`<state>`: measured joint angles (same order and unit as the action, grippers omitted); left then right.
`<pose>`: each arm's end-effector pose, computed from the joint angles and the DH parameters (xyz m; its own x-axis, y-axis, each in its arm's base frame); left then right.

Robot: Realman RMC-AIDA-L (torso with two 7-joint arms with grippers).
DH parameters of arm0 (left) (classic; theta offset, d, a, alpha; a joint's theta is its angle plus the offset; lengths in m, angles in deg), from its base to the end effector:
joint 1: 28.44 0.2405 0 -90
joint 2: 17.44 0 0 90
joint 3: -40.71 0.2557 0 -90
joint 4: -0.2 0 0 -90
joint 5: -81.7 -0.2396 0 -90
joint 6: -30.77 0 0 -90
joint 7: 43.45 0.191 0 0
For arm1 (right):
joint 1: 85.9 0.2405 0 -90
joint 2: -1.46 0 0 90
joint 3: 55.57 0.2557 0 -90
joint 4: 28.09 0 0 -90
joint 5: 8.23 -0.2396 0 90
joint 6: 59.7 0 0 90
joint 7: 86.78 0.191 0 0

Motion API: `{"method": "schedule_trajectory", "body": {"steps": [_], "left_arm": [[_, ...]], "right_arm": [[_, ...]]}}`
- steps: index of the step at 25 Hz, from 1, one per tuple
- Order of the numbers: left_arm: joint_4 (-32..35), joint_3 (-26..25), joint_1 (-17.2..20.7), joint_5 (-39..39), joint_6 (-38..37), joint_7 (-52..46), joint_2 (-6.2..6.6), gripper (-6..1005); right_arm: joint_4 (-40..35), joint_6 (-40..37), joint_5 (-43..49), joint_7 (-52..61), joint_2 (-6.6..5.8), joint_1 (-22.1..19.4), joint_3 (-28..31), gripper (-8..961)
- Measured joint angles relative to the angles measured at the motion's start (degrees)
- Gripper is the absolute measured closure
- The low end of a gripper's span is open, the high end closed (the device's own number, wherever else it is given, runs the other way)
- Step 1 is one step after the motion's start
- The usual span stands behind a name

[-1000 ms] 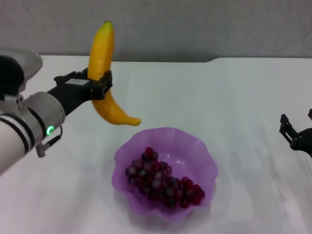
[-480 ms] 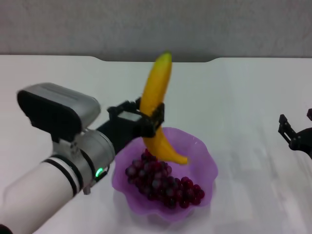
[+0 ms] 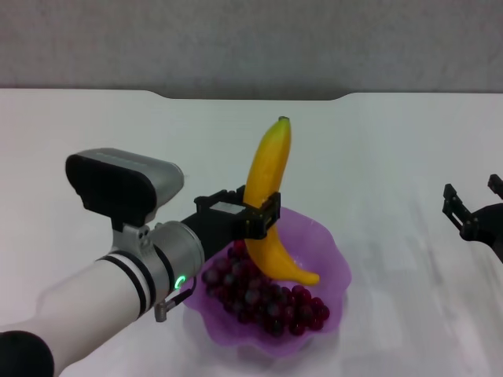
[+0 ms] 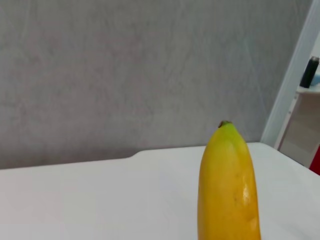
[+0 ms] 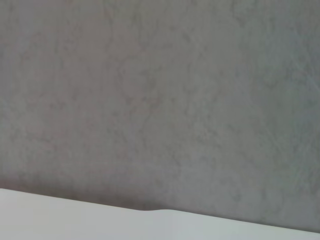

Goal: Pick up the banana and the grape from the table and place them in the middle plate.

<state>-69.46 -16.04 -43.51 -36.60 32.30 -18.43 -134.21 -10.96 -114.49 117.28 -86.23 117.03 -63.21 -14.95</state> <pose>-0.1668 0.3912 -0.1437 0.6463 0.4260 0.6331 0.7535 -0.4875 -0.4411 0.3595 0.3886 -0.0578 0.7857 -0.1130 -0.6082 -0.6181 -0.1831 -0.7645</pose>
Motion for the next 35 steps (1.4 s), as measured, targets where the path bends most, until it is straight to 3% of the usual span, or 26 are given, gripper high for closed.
{"method": "schedule_trajectory", "body": {"steps": [15, 18, 24, 27, 29, 30, 31, 32, 35], "left_arm": [[0.9, 0.1, -0.6, 0.8, 0.0, -0.2, 0.05, 482], [0.5, 0.0, -0.6, 0.8, 0.0, -0.1, 0.07, 328], [-0.5, -3.1, 0.6, 0.1, -3.2, 4.4, 0.31, 259], [-0.2, -5.1, 1.8, -0.3, -10.6, 9.5, 0.30, 259], [2.8, -5.3, 2.2, -1.6, -19.4, 11.5, 0.19, 259], [2.8, -5.3, 2.2, -1.6, -19.4, 11.5, 0.19, 259], [6.3, -4.5, 2.0, -2.9, -26.0, 11.6, 0.07, 259], [14.8, -0.8, 0.7, -4.8, -38.7, 10.5, -0.12, 259], [25.1, 3.9, -2.0, -5.3, -51.1, 6.6, -0.25, 259]], "right_arm": [[0.1, 0.0, 0.0, 0.0, 0.00, 0.1, 0.0, 194], [-0.1, 0.0, 0.0, 0.0, 0.00, 0.2, 0.0, 194], [-0.1, -0.2, 0.0, 0.0, 0.00, 0.1, 0.0, 194], [-0.1, -0.3, 0.0, 0.0, -0.03, -0.1, 0.0, 194], [0.1, -0.3, 0.0, 0.0, -0.08, 0.0, -0.1, 194], [0.2, -0.3, 0.0, -0.1, -0.09, 0.1, -0.3, 194], [0.3, -0.4, 0.0, -0.1, -0.08, 0.2, -0.4, 194], [0.3, -0.4, 0.0, -0.1, -0.09, 0.2, -0.4, 194], [0.4, -0.4, 0.0, -0.1, -0.03, 0.4, -0.5, 194]]}}
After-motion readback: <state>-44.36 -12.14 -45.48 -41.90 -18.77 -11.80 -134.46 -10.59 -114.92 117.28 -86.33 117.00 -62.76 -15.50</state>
